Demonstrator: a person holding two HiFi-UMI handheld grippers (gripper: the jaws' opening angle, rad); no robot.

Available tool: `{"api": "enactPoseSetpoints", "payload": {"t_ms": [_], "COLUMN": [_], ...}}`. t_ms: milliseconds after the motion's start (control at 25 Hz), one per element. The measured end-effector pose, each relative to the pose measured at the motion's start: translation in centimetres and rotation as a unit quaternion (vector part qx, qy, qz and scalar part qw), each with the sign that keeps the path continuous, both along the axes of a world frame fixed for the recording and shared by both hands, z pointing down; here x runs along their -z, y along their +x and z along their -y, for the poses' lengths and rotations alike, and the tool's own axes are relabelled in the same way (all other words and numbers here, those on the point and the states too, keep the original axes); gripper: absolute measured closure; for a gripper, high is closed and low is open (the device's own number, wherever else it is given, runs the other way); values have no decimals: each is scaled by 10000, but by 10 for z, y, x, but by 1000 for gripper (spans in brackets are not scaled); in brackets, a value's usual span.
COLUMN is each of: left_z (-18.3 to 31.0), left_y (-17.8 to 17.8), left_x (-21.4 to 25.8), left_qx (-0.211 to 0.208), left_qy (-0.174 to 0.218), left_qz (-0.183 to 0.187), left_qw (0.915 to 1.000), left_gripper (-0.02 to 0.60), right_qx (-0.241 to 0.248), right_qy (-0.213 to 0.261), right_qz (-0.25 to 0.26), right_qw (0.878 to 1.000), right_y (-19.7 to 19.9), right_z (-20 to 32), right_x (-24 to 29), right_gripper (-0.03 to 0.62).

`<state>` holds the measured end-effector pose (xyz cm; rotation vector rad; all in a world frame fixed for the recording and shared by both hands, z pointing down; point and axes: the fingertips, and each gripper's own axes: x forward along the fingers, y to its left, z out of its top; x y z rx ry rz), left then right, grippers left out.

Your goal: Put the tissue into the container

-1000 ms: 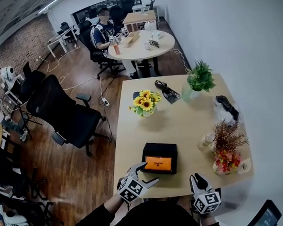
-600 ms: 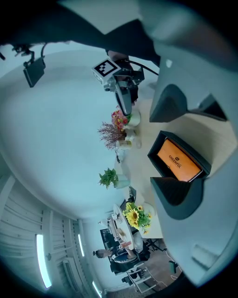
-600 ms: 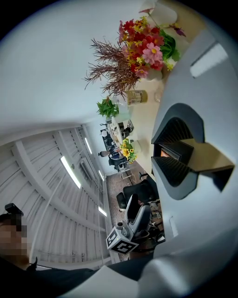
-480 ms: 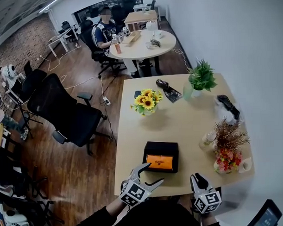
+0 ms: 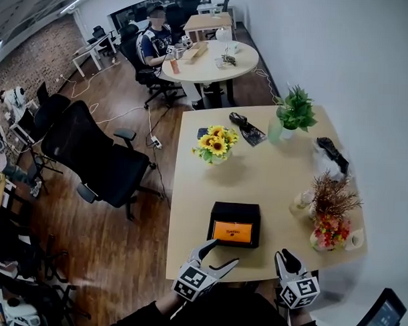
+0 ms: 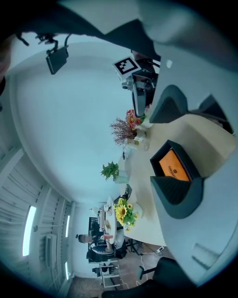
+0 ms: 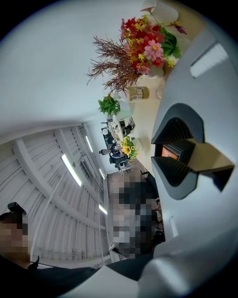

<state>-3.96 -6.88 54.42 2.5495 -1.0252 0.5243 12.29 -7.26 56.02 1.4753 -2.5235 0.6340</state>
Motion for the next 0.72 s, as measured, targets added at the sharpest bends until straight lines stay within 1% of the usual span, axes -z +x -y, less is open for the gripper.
{"api": "enactPoseSetpoints", "payload": {"t_ms": [120, 320, 480, 640, 720], "left_z": [-4, -12, -16, -17, -17], "left_y": [-2, 3, 2, -5, -8], "left_x": [-3, -8, -16, -27, -30], "left_qx": [73, -22, -36, 28, 41], "left_qy": [-107, -161, -216, -350, -339], "left_qz": [-110, -99, -45, 27, 137], "left_qw": [9999, 9998, 9998, 9994, 9993], "left_gripper": [238, 238, 239, 241, 261], "right_qx": [2, 47, 129, 186, 201], "right_qy": [121, 194, 203, 209, 239], "right_qz": [-2, 12, -12, -69, -96], "right_qw": [9999, 9998, 9997, 9996, 9995], "right_y": [-2, -8, -12, -15, -16], "right_z": [1, 3, -1, -3, -3], "right_x": [7, 17, 14, 12, 15], "right_gripper": [510, 510, 510, 510, 511]}}
